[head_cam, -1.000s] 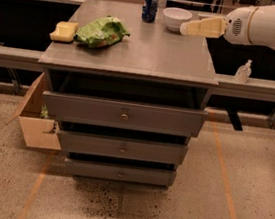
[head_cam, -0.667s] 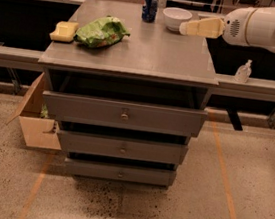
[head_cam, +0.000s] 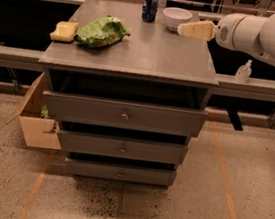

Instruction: Move white bowl near green rice chip bag

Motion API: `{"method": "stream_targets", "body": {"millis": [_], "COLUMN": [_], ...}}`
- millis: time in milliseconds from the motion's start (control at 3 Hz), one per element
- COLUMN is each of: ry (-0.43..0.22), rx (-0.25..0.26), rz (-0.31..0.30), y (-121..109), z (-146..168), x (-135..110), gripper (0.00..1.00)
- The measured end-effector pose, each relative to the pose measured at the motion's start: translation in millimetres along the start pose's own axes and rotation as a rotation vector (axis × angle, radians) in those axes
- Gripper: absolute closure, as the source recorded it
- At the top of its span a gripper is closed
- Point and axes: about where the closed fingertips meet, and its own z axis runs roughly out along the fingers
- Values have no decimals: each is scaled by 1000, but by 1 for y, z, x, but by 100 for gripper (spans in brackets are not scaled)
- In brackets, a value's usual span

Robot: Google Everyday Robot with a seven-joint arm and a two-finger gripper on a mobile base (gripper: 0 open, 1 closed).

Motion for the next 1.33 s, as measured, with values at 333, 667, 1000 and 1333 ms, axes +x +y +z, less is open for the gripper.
{"method": "stream_targets", "body": {"millis": [333, 667, 1000, 1333], "ry": [-14, -23, -43, -86], "rx": [35, 59, 64, 89], "rz": [-25, -38, -58, -104], "y": [-13, -29, -45, -68], "z": [18, 42, 68, 95], "x": [10, 24, 34, 30], "gripper": [0, 0, 0, 0]}}
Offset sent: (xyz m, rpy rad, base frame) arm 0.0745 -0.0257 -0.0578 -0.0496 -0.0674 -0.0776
